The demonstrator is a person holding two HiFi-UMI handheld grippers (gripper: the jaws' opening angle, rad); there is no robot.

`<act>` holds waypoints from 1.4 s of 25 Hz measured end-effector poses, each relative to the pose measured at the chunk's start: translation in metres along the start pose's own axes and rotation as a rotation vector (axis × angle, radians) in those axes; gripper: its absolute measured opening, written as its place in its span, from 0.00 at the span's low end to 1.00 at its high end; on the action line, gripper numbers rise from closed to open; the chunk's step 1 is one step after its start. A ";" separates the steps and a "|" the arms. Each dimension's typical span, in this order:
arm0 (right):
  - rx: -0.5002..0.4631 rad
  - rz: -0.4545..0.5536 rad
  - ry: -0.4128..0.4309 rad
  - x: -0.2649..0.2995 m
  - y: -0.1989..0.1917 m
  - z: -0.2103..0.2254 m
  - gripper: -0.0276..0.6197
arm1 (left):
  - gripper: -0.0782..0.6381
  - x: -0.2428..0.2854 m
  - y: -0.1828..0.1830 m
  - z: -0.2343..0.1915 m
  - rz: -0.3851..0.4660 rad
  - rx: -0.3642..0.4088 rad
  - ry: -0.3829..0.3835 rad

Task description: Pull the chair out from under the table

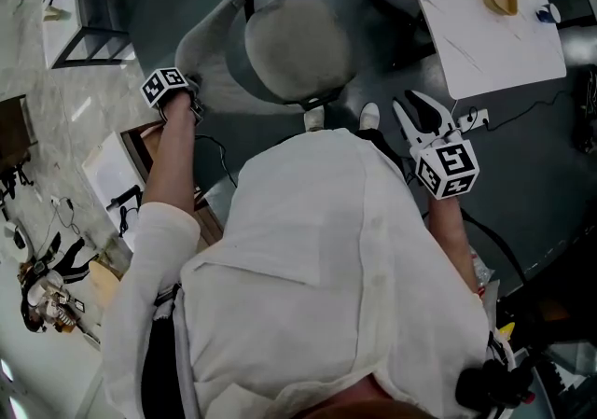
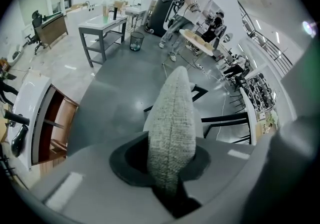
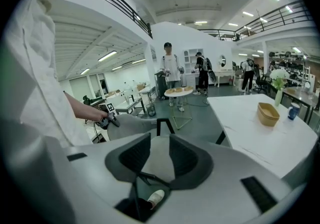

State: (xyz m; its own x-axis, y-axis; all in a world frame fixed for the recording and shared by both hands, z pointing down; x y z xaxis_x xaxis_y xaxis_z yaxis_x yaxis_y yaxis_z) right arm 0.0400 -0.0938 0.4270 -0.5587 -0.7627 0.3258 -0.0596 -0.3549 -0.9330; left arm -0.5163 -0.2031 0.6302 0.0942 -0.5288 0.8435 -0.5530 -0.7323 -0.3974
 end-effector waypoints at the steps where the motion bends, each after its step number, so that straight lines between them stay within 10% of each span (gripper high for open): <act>1: -0.001 -0.001 0.003 0.001 0.000 0.000 0.22 | 0.21 -0.002 0.002 -0.004 0.000 0.001 0.006; 29: 0.003 -0.068 0.060 0.010 -0.004 0.003 0.22 | 0.24 -0.019 0.015 -0.049 0.004 0.039 0.076; 35: -0.005 -0.065 0.120 0.011 -0.007 0.016 0.22 | 0.36 -0.038 0.019 -0.053 0.108 0.114 0.197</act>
State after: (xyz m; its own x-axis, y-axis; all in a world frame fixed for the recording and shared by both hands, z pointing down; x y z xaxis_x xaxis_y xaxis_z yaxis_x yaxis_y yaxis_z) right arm 0.0473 -0.1085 0.4400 -0.6488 -0.6675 0.3653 -0.1028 -0.3987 -0.9113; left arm -0.5742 -0.1747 0.6098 -0.1300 -0.5209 0.8437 -0.4529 -0.7258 -0.5178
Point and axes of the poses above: the fingertips, and each gripper's own axes: x forward along the fingers, z to its right, y out of its top, the point moved 9 cm from there along -x, backward along the fingers, and after that the axes turned 14 degrees about z, right-handed, at the moved point
